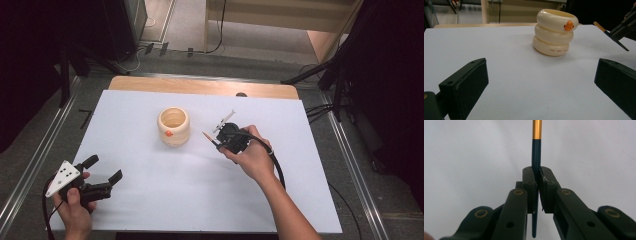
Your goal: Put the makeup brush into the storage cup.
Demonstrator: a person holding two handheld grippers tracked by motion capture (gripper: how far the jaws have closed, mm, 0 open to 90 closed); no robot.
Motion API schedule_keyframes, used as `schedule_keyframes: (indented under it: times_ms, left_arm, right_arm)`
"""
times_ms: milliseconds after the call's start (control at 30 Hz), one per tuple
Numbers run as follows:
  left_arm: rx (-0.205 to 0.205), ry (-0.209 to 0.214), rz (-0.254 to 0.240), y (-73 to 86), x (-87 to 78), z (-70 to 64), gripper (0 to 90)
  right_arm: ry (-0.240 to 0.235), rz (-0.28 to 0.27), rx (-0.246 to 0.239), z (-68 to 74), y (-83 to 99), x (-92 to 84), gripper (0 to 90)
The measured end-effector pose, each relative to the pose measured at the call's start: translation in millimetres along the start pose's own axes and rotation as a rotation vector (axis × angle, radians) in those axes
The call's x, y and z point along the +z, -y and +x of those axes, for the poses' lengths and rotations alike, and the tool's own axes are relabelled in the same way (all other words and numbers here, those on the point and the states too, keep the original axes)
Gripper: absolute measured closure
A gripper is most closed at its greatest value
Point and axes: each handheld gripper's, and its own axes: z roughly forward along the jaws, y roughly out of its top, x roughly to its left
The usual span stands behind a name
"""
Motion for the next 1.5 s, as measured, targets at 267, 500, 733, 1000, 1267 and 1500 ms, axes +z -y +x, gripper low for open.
schedule_keyframes:
  times_ms: [267, 500, 733, 1000, 1267, 1500]
  left_arm:
    - [0.001, 0.0, 0.001, 0.0, 0.0, 0.1, 0.0]
    - [0.002, -0.002, 0.002, 0.0, 0.1, 0.4, 0.0]
    - [0.001, -0.001, -0.001, 0.0, -0.3, 0.7, 0.0]
    - [0.001, -0.003, 0.001, -0.2, -0.6, 0.7, 0.0]
    - [0.001, -0.004, 0.0, -0.3, -0.8, 0.5, 0.0]
    - [0.001, -0.004, 0.0, -0.2, -0.8, 0.8, 0.0]
  right_arm:
    - [0.002, -0.053, 0.02, -2.5, 0.7, -5.7, 84.9]
    - [-0.011, -0.105, 0.045, -4.2, 0.6, -9.9, 84.9]
    - [-0.018, -0.156, 0.06, -4.7, 0.0, -12.2, 84.9]
    - [-0.04, -0.238, 0.077, -3.5, -1.2, -15.6, 84.9]
    - [-0.057, -0.324, 0.089, -2.5, -1.9, -19.1, 84.9]
    - [-0.068, -0.392, 0.102, -2.2, -2.8, -18.8, 84.9]
